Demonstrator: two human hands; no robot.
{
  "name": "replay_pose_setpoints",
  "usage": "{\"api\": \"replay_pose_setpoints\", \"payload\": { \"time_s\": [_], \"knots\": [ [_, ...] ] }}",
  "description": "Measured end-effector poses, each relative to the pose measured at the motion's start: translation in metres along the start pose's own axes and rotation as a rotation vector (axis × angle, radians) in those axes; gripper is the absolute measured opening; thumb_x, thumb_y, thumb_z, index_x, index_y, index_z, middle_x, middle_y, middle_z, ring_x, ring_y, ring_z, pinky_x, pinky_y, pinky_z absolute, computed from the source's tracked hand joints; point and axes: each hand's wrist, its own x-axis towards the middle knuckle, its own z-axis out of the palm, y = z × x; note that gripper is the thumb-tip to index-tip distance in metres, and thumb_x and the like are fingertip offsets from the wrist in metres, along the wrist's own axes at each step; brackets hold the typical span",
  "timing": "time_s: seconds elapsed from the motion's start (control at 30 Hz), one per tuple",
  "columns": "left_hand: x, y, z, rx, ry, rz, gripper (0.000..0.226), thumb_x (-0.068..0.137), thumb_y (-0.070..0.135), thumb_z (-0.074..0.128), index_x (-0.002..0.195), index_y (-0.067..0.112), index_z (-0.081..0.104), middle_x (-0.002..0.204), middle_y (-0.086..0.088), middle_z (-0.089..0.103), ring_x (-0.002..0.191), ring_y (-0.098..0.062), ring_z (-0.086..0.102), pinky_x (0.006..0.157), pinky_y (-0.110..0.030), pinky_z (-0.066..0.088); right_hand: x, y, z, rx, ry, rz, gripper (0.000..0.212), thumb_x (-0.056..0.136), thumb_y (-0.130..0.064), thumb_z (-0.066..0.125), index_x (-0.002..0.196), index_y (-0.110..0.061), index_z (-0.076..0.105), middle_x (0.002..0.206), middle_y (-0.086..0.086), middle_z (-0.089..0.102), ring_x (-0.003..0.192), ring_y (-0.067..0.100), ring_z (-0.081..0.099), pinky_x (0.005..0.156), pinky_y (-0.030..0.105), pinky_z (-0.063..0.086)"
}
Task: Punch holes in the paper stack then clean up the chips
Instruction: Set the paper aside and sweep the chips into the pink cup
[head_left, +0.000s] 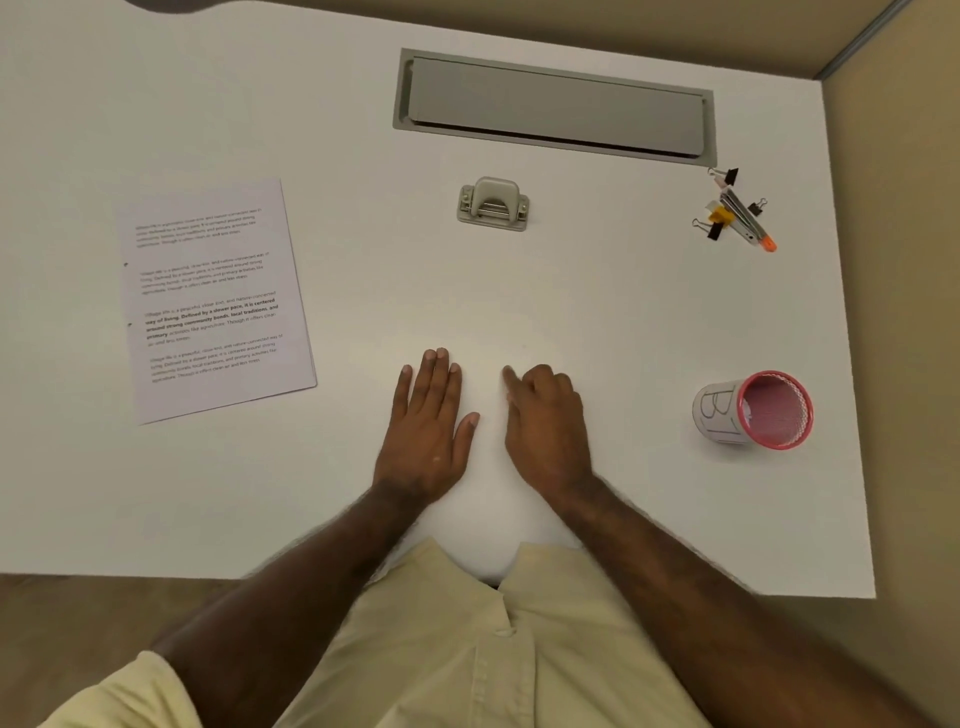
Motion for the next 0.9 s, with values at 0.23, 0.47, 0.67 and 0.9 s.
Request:
{"api": "replay_pose_setpoints", "payload": {
  "time_s": [0.23, 0.47, 0.67, 0.9],
  "knots": [
    [-0.001, -0.001, 0.001, 0.003, 0.009, 0.0, 0.069, 0.114, 0.043, 0.032, 0.169, 0.004, 0.016, 0.179, -0.014, 0.007, 0.167, -0.027, -0.002, 0.135, -0.054, 0.008, 0.025, 0.019, -0.014, 0.155, 0.1, 0.141, 0.036, 0.103, -0.004, 0.056, 0.137, -0.006, 0.069, 0.105, 0.015, 0.062, 0.093, 0.036, 0.059, 0.084, 0.049, 0.053],
    [-0.001, -0.001, 0.002, 0.013, 0.008, -0.002, 0.07, 0.114, 0.043, 0.032, 0.169, 0.004, 0.015, 0.179, -0.014, 0.006, 0.167, -0.026, -0.003, 0.135, -0.054, 0.008, 0.027, 0.022, -0.016, -0.031, -0.01, 0.031, 0.046, 0.1, -0.005, 0.056, 0.145, -0.013, 0.063, 0.108, 0.012, 0.061, 0.094, 0.032, 0.058, 0.081, 0.045, 0.053],
    [0.0, -0.001, 0.001, 0.009, -0.003, -0.008, 0.07, 0.113, 0.045, 0.031, 0.169, 0.006, 0.015, 0.18, -0.012, 0.005, 0.167, -0.024, -0.004, 0.135, -0.052, 0.007, 0.013, 0.012, -0.011, -0.018, -0.044, -0.076, 0.047, 0.096, -0.003, 0.061, 0.14, -0.014, 0.067, 0.104, 0.011, 0.064, 0.092, 0.031, 0.061, 0.077, 0.044, 0.054],
    [0.0, -0.001, 0.003, 0.007, 0.001, -0.02, 0.071, 0.113, 0.047, 0.032, 0.17, 0.007, 0.015, 0.18, -0.01, 0.005, 0.167, -0.023, -0.005, 0.136, -0.05, 0.005, 0.025, 0.018, -0.011, 0.166, 0.013, 0.043, 0.029, 0.102, -0.027, 0.067, 0.124, -0.009, 0.076, 0.105, 0.008, 0.069, 0.095, 0.028, 0.064, 0.086, 0.043, 0.055]
  ]
}}
